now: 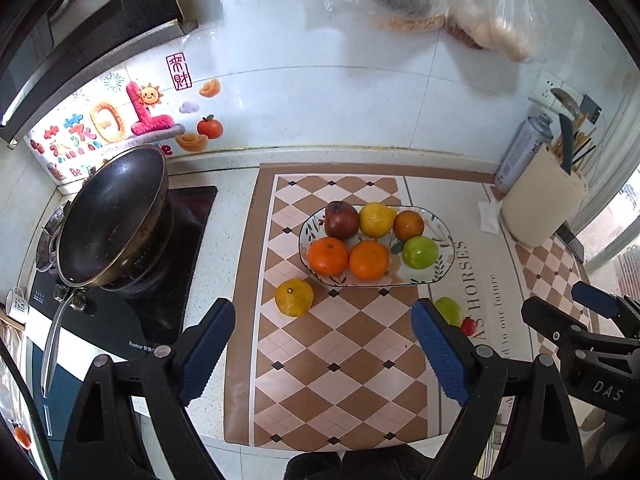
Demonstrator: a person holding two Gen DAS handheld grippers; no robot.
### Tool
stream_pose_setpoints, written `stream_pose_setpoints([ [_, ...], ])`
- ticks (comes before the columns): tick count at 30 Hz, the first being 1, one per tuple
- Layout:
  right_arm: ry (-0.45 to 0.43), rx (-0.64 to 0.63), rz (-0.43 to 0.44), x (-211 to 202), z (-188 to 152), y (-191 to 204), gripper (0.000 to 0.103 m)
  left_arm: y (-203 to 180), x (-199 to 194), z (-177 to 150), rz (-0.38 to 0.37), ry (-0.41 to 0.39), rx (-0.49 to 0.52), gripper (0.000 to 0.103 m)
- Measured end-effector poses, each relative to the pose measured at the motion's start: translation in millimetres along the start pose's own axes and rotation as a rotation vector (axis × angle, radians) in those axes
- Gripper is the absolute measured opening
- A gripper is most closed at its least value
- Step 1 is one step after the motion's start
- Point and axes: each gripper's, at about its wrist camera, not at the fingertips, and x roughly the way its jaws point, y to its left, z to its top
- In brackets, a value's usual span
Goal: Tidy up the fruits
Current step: 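Grasp the yellow lemon with left gripper while right gripper grasps the green apple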
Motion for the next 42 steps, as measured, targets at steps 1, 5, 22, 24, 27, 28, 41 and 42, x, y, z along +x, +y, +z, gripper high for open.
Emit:
stream_pose_setpoints([
  [1, -0.007, -0.001, 0.001, -3.7, -0.9, 1.2, 0.093, -0.4, -2.2, -0.5, -0.002, -0.003, 0.001, 0.09],
  [5, -0.035, -0.003, 0.008, -19.0, -2.5, 3.6, 0.093, -2.6, -11.8, -2.9, -0.007, -0.02, 0.0, 0.09],
  [22, -0.013, 0.037, 0.044, 4.6, 3.0, -13.4, 0.093, -1.7, 3.3, -2.9, 0.002, 0.009, -0.028, 0.09],
  [24, 0.012, 0.053, 0.038, 23.2, 3.3, -23.8, 0.093, 0.9, 18.0, -1.8, 0.006, 0.041, -0.03, 0.09],
  [27, 0.057, 0.074, 0.009, 55.5, 3.6, -40.8, 0.093, 8.7, 39.8, -0.1, 0.048, 0.069, -0.041, 0.101],
  [28, 0.07, 0.079, 0.006, 65.2, 3.1, -45.6, 0.093, 12.2, 46.4, 0.6, 0.057, 0.076, -0.048, 0.101],
  [41, 0.348, 0.109, 0.04, 219.4, -18.6, -73.2, 0.077, 70.3, 197.7, -12.0, 0.06, 0.441, -0.257, 0.101],
  [42, 0.357, 0.098, 0.044, 225.8, -19.1, -70.6, 0.073, 69.0, 208.9, -13.8, 0.062, 0.465, -0.247, 0.101],
])
